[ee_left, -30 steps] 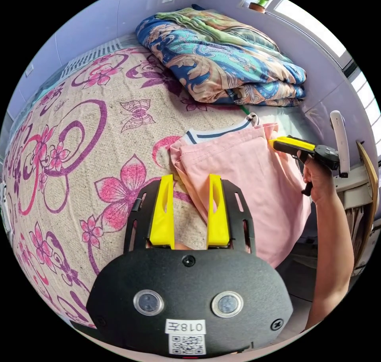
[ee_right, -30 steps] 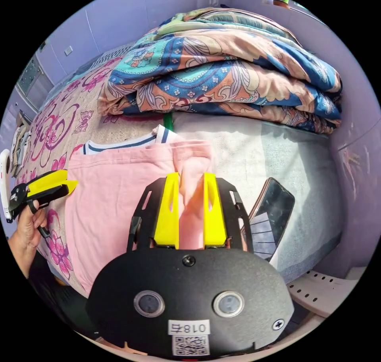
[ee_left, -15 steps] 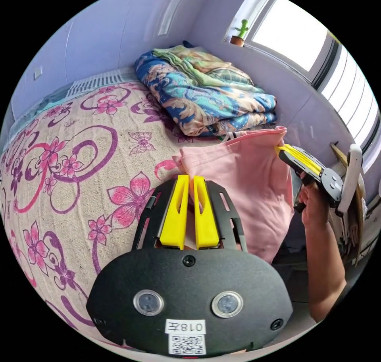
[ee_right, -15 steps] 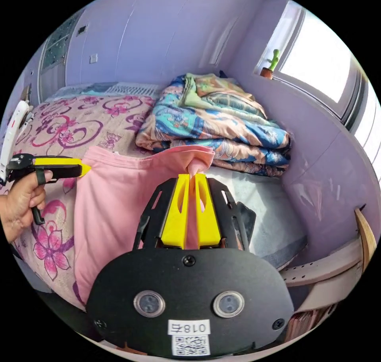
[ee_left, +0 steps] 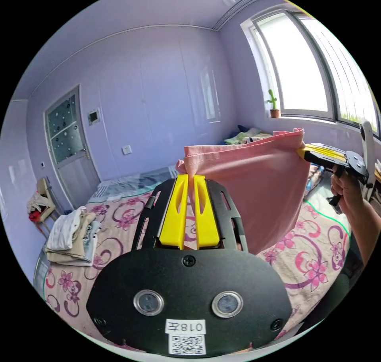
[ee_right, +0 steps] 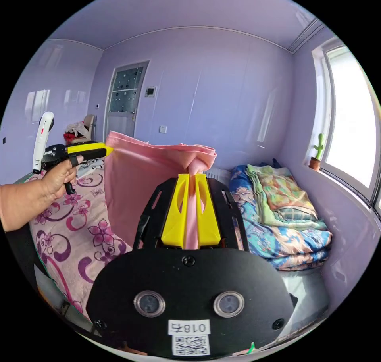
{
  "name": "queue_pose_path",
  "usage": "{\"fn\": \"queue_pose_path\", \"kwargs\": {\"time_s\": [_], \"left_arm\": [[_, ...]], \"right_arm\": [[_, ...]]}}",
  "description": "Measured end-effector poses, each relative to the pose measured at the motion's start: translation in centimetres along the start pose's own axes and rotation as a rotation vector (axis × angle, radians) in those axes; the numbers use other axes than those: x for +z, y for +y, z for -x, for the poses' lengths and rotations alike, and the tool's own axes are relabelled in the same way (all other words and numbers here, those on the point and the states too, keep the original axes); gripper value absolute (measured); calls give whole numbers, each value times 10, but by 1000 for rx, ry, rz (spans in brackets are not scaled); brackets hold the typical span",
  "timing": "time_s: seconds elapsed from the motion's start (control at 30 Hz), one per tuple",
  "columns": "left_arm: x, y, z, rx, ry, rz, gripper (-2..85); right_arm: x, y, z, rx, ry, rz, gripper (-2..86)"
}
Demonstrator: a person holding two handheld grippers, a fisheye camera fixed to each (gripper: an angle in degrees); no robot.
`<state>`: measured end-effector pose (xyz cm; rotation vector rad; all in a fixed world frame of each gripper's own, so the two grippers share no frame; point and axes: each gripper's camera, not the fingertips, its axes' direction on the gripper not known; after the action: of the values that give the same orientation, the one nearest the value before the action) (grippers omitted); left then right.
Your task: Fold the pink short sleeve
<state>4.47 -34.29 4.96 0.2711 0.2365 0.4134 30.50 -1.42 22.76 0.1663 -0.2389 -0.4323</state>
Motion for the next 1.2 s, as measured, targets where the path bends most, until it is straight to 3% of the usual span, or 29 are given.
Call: {"fn": "queue_pose_path", "kwargs": {"time_s": [0.13, 0.23, 0.47, 0.53, 0.63, 0.83, 1.0, 1.2], "left_arm": [[2, 112, 72, -36, -13, 46, 4], [-26, 230, 91, -63, 27, 89, 4], [-104, 447, 42, 72, 243, 352, 6], [-118, 478, 35, 54, 268, 379, 13], [-142, 512, 44, -38, 293, 347, 36], [-136, 546, 72, -119, 201, 278, 66], [-56, 572, 50, -101, 295, 417, 116], [-2, 630, 15, -153, 306, 596, 142]], "right_arm": [[48, 2, 92, -17, -97, 70, 17], [35, 49, 155, -19, -152, 72, 18], [-29, 150, 233, -77, -242, 348, 33], [-44, 162, 247, -171, -293, 485, 39], [-72, 166, 254, -233, -323, 536, 37], [-113, 141, 262, -185, -324, 441, 54], [-95, 117, 308, -221, -326, 492, 92], [-88, 125, 347, -186, -193, 644, 103]]}}
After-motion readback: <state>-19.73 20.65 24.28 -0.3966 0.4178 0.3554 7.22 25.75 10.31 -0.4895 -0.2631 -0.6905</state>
